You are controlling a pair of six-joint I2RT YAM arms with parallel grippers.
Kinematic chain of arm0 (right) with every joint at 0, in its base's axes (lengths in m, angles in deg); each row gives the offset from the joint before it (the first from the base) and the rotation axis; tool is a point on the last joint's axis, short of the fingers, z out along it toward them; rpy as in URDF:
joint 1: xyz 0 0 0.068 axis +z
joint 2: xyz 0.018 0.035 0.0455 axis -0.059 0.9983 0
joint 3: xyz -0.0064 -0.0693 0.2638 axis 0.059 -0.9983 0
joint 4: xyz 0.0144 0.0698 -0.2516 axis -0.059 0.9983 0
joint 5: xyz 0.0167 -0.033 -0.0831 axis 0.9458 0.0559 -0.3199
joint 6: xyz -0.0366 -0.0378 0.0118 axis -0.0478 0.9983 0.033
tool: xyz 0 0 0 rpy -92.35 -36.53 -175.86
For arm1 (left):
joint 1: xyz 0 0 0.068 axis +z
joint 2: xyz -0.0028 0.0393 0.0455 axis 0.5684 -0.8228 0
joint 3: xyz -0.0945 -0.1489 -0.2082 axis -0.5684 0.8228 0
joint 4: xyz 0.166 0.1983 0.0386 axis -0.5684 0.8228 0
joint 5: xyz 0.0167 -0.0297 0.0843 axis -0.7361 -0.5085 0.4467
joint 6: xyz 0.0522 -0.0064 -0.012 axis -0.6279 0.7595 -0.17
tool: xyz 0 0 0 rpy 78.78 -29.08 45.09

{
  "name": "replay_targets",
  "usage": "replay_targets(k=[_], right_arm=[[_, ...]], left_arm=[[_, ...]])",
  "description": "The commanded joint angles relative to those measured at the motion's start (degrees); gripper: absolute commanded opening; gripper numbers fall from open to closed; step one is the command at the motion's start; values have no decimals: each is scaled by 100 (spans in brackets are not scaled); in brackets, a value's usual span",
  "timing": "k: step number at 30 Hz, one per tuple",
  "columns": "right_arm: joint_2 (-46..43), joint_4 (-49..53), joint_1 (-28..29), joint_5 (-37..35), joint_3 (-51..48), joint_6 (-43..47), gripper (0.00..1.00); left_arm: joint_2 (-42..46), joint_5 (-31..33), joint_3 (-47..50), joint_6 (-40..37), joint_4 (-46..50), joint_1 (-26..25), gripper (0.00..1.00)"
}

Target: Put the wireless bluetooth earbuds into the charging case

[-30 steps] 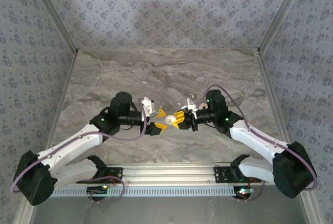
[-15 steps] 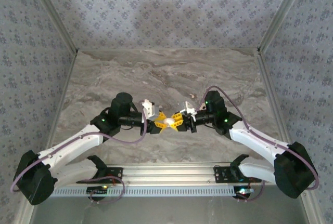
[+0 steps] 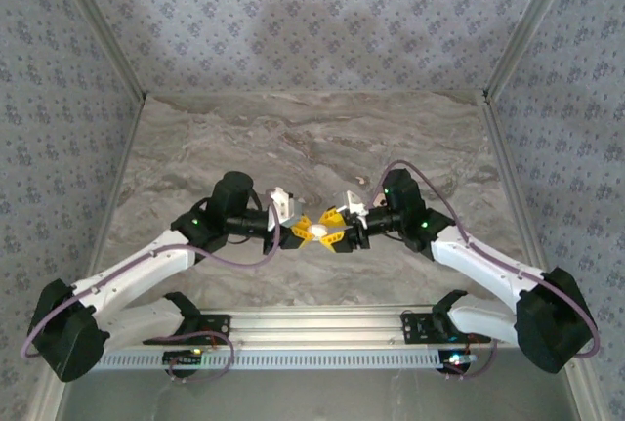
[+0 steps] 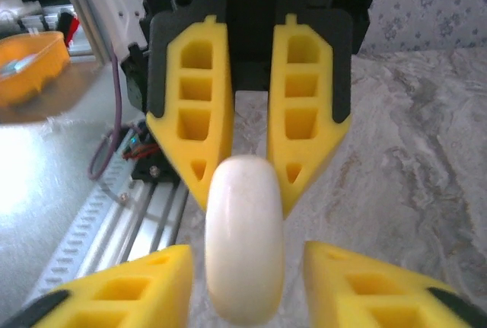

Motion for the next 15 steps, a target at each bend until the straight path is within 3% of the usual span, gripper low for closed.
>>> replay_targets(k=[1, 7, 15], right_arm=[[-368, 1309, -68, -521, 424, 591, 53], [-653, 2113, -33, -1364, 679, 1057, 60], [-78, 2498, 305, -1413, 1157, 1295, 60]], left_arm=[[-7, 508, -429, -487, 1009, -20, 19], [-125, 942, -694, -824, 1756, -33, 19], [-322, 985, -857, -917, 1926, -30, 19]])
